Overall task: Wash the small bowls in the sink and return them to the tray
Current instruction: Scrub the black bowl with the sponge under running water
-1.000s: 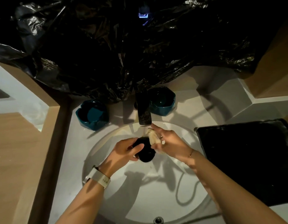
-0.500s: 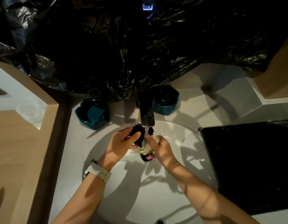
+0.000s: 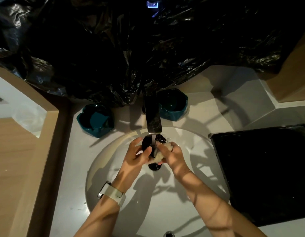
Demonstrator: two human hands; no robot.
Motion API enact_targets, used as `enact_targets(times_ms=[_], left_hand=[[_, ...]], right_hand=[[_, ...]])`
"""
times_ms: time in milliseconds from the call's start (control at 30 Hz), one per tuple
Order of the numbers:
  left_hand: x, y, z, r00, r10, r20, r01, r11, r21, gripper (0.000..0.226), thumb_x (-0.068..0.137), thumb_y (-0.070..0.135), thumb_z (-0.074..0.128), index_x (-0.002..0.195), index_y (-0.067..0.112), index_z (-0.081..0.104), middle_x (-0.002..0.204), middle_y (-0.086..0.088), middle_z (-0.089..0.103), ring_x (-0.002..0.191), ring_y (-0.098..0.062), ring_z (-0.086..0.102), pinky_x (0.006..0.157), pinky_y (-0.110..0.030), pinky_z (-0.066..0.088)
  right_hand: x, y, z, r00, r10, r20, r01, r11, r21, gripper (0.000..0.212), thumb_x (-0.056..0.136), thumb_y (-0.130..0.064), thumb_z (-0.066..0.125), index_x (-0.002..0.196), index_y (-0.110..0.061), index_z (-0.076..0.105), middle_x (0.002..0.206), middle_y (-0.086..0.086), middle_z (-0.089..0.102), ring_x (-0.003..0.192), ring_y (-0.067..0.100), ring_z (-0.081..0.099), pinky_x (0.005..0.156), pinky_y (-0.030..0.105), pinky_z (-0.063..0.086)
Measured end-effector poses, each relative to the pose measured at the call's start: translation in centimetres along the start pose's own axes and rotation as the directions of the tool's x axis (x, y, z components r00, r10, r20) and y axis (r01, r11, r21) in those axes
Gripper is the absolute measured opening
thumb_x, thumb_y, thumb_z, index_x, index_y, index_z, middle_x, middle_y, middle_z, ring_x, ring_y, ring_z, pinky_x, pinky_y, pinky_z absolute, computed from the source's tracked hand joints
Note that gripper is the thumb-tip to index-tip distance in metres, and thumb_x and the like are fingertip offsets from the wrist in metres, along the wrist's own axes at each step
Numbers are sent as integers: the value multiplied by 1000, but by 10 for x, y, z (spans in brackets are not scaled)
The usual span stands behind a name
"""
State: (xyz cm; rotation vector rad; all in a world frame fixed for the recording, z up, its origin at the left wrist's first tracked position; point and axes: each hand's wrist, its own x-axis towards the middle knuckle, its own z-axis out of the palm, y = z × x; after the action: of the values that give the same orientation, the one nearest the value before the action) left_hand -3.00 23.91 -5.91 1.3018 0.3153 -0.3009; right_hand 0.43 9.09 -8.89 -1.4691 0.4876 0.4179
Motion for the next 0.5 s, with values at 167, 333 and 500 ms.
enact_targets(times_ms=[167, 333, 500], left_hand=[[6, 19, -10, 975, -186, 120, 136, 933, 334, 63, 88, 0, 64, 142, 21, 39, 131, -13, 55, 110, -26, 64, 95, -42, 53], [12, 34, -2, 964, -218, 150, 204, 973, 105, 27, 97, 16, 55, 122, 10, 62, 115, -15, 70, 104, -31, 69, 82, -46, 60], [10, 19, 7, 998, -57, 20, 57, 998, -2, 28, 97, 14, 56, 124, 8, 62, 114, -12, 71, 104, -31, 68, 78, -35, 58]], right_hand=[[7, -9, -10, 964, -244, 109, 267, 859, -437, 28, 84, -32, 72, 85, -13, 51, 60, 7, 59, 46, 19, 52, 43, 28, 42], [-1, -25, -9, 946, -324, 19, 297, 841, -453, 34, 82, -37, 72, 80, -10, 53, 61, 3, 59, 50, 17, 54, 50, 32, 46], [-20, -16, 5, 1000, -21, -15, 21, 1000, -22, 38, 85, -35, 70, 85, 2, 61, 61, 15, 63, 42, 24, 55, 39, 24, 44]])
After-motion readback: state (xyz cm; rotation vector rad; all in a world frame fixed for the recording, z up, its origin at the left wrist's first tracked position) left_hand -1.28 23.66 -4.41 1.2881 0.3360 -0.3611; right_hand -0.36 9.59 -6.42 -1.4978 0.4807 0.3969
